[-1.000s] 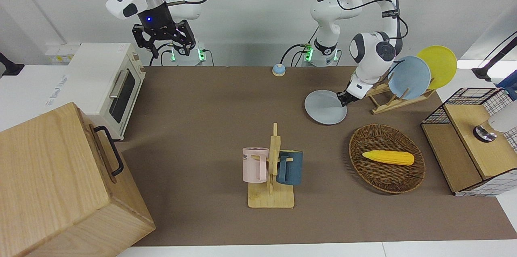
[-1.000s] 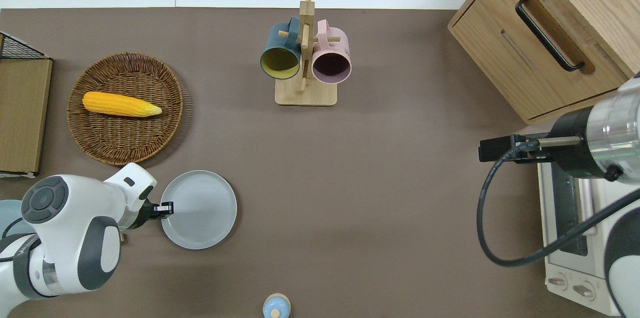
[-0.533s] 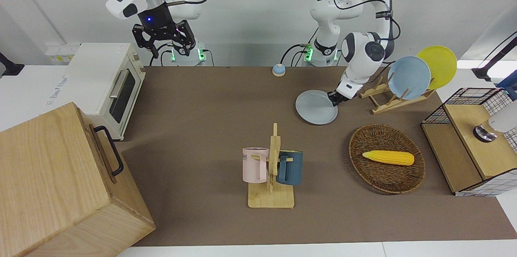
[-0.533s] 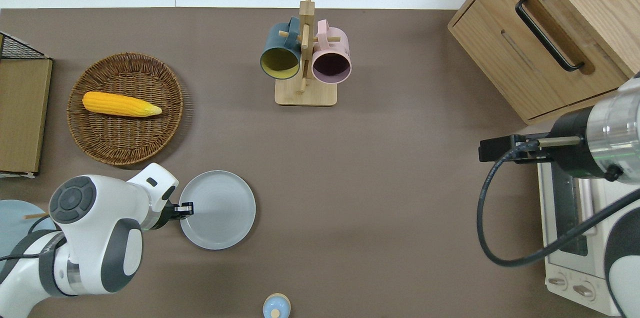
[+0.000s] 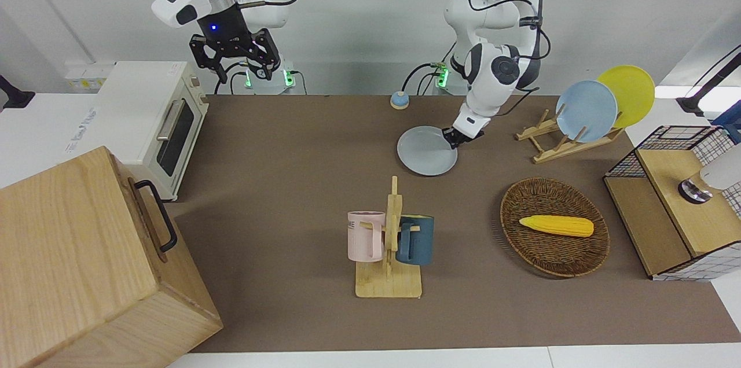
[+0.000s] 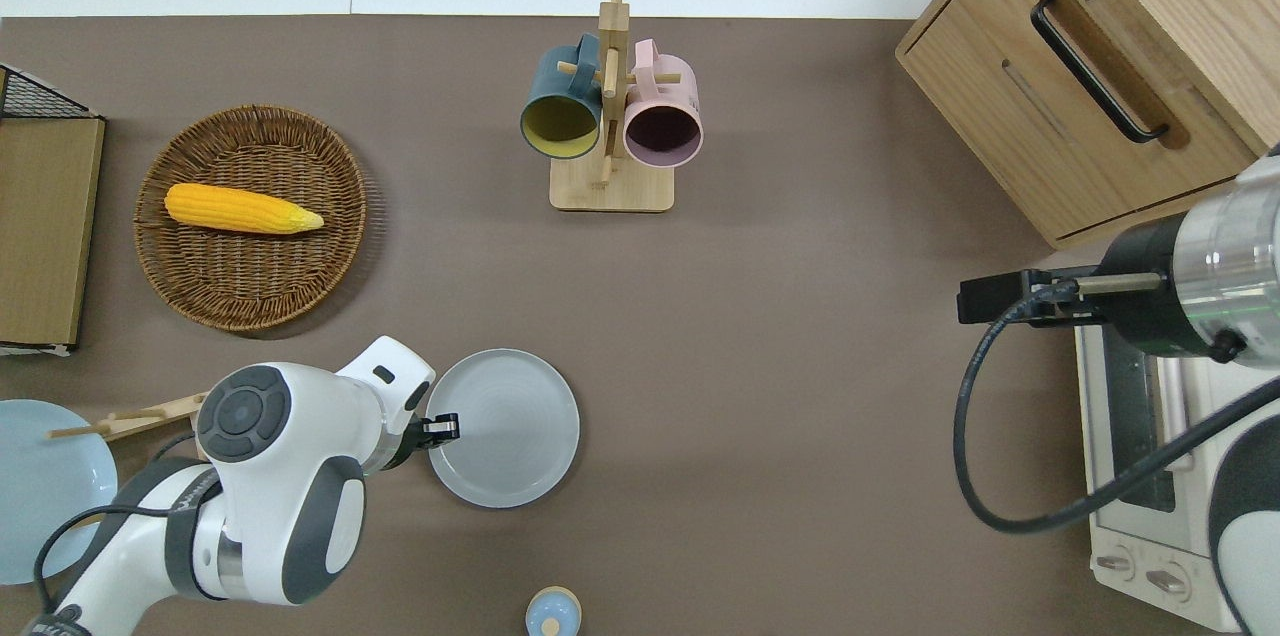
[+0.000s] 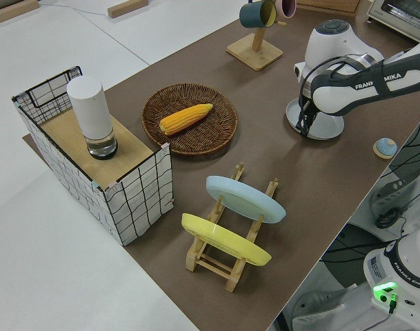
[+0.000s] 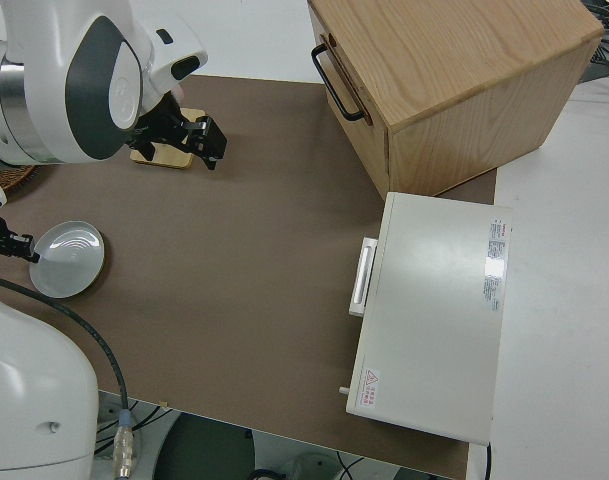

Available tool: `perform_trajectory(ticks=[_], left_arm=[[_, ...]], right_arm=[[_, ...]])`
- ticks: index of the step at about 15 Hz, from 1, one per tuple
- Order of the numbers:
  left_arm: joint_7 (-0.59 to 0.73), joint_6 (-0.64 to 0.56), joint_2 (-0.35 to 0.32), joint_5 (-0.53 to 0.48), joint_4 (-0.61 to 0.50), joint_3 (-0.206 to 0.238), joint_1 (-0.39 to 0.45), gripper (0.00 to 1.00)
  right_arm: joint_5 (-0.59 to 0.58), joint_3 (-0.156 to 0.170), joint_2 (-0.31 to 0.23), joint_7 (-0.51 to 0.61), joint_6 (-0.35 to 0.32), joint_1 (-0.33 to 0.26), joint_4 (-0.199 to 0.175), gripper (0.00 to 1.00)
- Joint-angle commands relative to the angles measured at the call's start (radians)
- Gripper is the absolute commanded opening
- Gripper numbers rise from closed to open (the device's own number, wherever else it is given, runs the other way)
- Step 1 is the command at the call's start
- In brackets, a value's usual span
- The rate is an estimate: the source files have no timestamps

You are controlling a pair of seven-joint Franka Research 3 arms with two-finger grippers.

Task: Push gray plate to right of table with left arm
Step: 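Push the gray plate with the left gripper toward the toaster oven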

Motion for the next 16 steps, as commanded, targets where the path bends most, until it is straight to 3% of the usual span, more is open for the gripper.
perform_trajectory(ticks=[1, 9, 16], left_arm=[[-0.102, 0.038, -0.006, -0.017, -0.012, 0.008, -0.089, 0.00], [-0.274, 0.159, 0.050, -0.054, 0.007, -0.002, -0.233, 0.00], [-0.414, 0.236, 0.115, -0.053, 0.060, -0.085, -0.267, 0.00]], right_arm=[[0.016, 0.004, 0.006, 0.002, -0.005, -0.006, 0.014, 0.996], [0.016, 0.004, 0.006, 0.002, -0.005, -0.006, 0.014, 0.996], [0.016, 0.004, 0.006, 0.002, -0.005, -0.006, 0.014, 0.996]])
